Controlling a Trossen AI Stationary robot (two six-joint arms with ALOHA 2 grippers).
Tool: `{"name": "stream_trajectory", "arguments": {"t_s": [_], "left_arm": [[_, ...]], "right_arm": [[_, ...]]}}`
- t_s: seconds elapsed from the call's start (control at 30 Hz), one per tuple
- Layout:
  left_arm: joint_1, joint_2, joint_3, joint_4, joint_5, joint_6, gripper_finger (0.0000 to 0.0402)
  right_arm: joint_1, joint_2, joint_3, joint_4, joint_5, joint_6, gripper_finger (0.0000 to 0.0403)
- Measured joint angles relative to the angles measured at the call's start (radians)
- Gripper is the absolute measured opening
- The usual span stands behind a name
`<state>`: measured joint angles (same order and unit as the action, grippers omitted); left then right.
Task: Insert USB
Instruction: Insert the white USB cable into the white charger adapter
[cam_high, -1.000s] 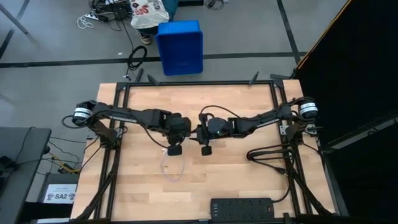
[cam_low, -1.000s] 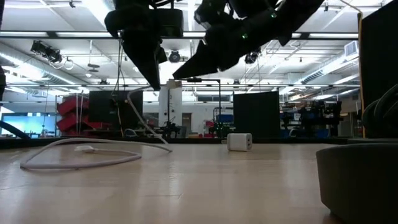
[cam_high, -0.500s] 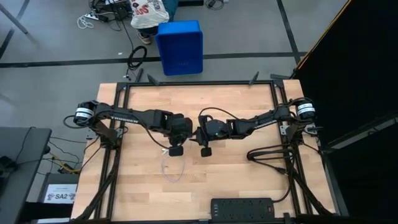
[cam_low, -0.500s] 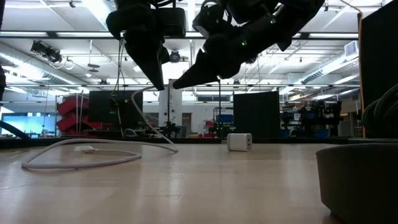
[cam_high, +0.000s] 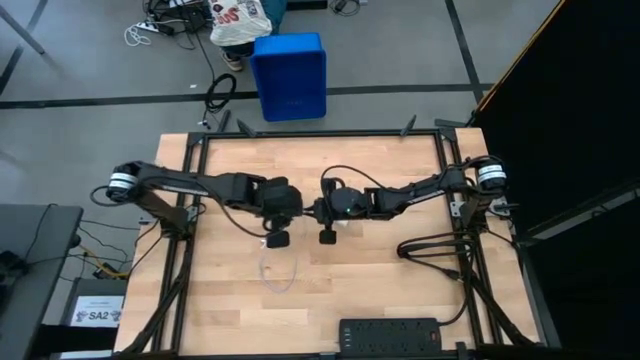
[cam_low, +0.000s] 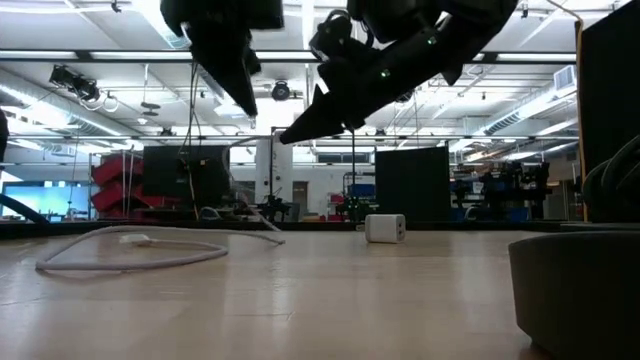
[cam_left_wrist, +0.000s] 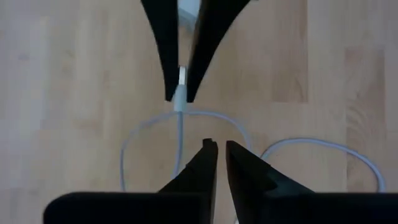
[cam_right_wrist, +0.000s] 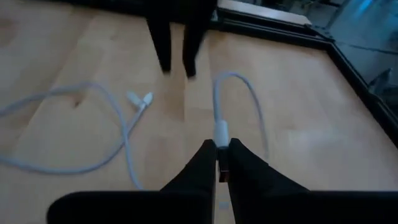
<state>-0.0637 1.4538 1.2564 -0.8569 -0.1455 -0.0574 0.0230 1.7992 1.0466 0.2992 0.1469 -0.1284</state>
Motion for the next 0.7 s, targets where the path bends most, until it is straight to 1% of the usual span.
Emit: {"name": "stream_trajectory", "arguments": {"t_s": [0.1, 0.17, 0.23, 0.3, 0.4, 0.47, 0.53, 0.57, 0.63, 0.7], "left_arm": [[-0.027, -0.101, 0.0, -0.014, -0.081, -0.009, 0.0033], [-0.059, -0.167, -0.001, 0.015, -0.143, -0.034, 0.0034], [-0.101, -0.226, -0.027, 0.099, -0.189, -0.046, 0.0035], [-0.147, -0.275, -0.087, 0.211, -0.209, -0.023, 0.0035], [-0.213, -0.342, -0.218, 0.417, -0.256, 0.024, 0.0035], [-0.249, -0.377, -0.327, 0.582, -0.32, 0.032, 0.0035], [-0.275, -0.391, -0.45, 0.794, -0.363, 0.041, 0.0035], [-0.279, -0.387, -0.513, 0.913, -0.369, 0.049, 0.0035], [-0.279, -0.359, -0.632, 1.172, -0.371, 0.054, 0.0036], [-0.276, -0.32, -0.733, 1.407, -0.373, 0.057, 0.0036]], "right_arm": [[-0.024, 0.0, 0.0, 0.025, -0.068, 0.055, 0.0001], [-0.036, 0.0, -0.009, 0.089, -0.123, 0.086, 0.0001], [-0.043, -0.001, -0.027, 0.175, -0.165, 0.102, 0.0], [-0.048, -0.001, -0.055, 0.283, -0.198, 0.119, 0.0], [-0.064, -0.001, -0.121, 0.472, -0.256, 0.162, 0.0], [-0.073, -0.001, -0.179, 0.622, -0.288, 0.198, 0.0], [-0.077, -0.001, -0.241, 0.782, -0.305, 0.23, 0.0], [-0.08, -0.001, -0.27, 0.859, -0.318, 0.242, 0.0], [-0.083, -0.002, -0.321, 0.997, -0.332, 0.263, 0.0], [-0.084, -0.002, -0.359, 1.083, -0.331, 0.278, 0.0]]}}
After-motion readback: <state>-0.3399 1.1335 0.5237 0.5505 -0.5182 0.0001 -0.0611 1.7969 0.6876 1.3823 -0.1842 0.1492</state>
